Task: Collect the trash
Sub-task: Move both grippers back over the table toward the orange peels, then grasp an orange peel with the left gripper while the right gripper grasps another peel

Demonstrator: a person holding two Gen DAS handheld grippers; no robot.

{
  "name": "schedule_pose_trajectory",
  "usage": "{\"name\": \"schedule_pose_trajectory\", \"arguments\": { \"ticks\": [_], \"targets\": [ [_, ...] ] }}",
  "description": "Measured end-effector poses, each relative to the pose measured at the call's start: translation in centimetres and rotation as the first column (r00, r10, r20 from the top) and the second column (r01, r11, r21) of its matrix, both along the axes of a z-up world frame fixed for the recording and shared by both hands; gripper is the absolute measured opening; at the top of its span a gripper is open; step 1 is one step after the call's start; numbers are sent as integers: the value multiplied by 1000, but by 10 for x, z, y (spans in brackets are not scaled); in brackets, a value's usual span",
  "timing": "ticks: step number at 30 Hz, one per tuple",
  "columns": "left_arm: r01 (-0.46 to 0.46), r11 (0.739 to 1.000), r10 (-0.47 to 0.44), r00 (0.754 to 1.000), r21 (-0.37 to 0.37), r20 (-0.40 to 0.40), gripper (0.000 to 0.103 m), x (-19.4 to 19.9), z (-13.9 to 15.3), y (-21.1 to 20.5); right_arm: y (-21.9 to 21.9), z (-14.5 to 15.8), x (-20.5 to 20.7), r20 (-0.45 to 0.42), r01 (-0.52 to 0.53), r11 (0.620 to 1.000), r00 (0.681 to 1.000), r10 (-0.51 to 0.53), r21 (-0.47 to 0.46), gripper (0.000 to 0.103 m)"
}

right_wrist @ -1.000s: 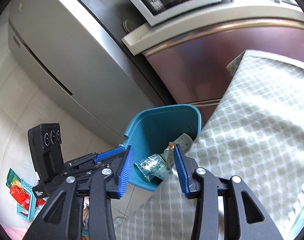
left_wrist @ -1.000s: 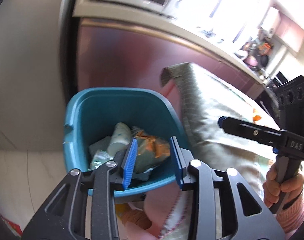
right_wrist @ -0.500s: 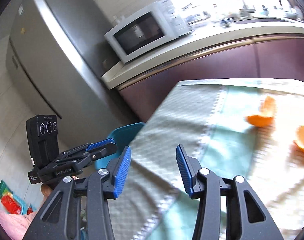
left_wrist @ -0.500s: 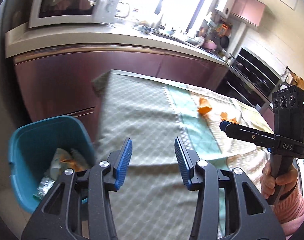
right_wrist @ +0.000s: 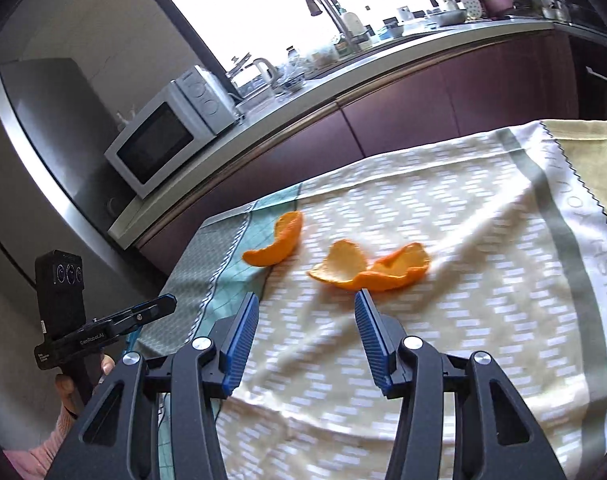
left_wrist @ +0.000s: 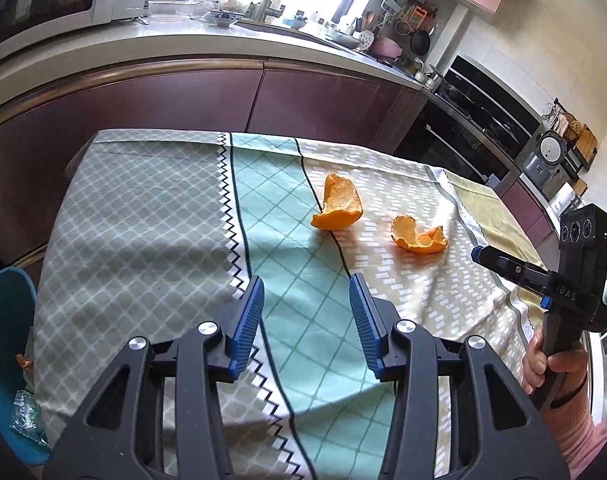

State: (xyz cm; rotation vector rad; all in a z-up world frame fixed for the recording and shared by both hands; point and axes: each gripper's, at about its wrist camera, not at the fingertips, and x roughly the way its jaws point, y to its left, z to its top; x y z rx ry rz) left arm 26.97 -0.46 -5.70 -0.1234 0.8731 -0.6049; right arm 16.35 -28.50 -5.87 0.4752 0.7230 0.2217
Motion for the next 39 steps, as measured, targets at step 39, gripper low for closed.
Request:
{"name": "schedule_pose_trajectory", "arguments": {
  "ticks": [39],
  "targets": [
    [18, 994, -9, 996, 106, -83, 32, 75, -33, -114, -48, -38, 53, -98, -9, 999, 995, 14, 51, 34]
  ]
}}
